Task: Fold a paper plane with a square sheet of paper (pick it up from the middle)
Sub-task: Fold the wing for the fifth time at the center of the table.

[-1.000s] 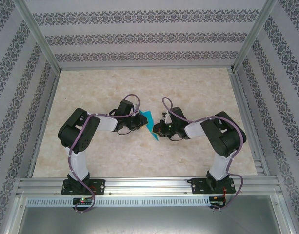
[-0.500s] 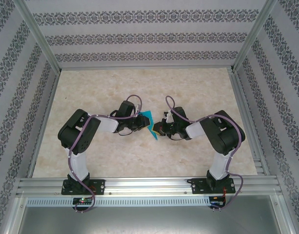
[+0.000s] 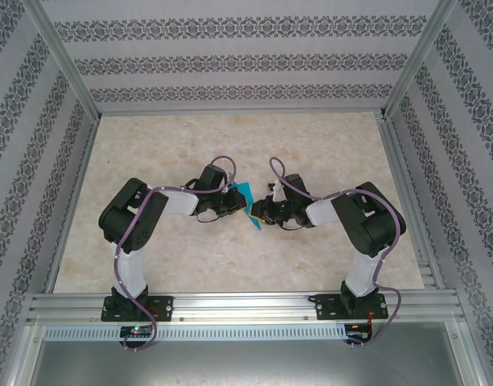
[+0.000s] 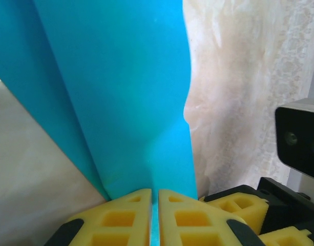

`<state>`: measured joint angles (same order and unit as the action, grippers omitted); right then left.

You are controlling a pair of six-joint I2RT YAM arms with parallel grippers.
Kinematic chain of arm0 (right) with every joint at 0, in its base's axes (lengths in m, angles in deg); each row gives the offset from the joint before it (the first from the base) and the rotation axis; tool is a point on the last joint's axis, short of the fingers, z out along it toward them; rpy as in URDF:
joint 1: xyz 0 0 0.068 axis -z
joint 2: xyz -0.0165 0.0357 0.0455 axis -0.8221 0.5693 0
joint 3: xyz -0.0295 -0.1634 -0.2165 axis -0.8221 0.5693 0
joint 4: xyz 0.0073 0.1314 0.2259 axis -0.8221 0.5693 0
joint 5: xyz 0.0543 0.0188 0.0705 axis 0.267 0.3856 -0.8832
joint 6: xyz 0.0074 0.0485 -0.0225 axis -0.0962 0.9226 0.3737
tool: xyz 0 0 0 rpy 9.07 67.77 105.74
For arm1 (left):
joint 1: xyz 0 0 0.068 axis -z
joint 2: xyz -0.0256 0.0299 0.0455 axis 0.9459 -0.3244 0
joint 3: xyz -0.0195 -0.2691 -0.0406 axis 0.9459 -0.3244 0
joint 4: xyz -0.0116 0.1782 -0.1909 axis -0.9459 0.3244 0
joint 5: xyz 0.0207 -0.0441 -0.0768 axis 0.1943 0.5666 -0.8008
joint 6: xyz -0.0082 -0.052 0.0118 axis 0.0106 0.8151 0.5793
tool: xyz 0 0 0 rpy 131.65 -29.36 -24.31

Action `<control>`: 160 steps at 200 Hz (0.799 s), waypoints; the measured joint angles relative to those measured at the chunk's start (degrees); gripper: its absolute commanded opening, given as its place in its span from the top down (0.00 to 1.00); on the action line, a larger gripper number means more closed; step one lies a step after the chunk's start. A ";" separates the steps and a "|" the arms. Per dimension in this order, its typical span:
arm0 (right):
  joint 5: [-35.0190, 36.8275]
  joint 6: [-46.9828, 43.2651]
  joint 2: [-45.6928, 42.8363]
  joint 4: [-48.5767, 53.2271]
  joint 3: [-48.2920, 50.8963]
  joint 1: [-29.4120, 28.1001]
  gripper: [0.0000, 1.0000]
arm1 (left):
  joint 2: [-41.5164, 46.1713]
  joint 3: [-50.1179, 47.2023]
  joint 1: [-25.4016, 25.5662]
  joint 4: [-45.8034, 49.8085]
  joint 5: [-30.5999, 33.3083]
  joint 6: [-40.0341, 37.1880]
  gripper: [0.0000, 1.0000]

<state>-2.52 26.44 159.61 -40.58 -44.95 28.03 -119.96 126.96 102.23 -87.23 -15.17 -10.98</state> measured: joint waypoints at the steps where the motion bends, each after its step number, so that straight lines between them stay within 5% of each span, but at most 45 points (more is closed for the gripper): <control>1: 0.04 -0.15 -0.04 0.13 -0.02 0.00 0.77 | -0.02 0.04 0.00 0.09 0.04 0.00 0.88; 77: 5.40 -12.11 -2.40 9.14 -1.97 -2.01 0.85 | -0.68 2.47 0.04 4.42 0.42 0.09 0.88; 160: 4.11 -9.79 -1.38 7.06 -1.09 -1.44 1.00 | -0.74 3.65 0.04 5.53 -0.02 -1.36 0.79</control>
<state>1.58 16.65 158.23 -33.52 -46.04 26.59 -120.70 130.61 102.27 -81.70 -15.20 -12.33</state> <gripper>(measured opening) 0.045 0.189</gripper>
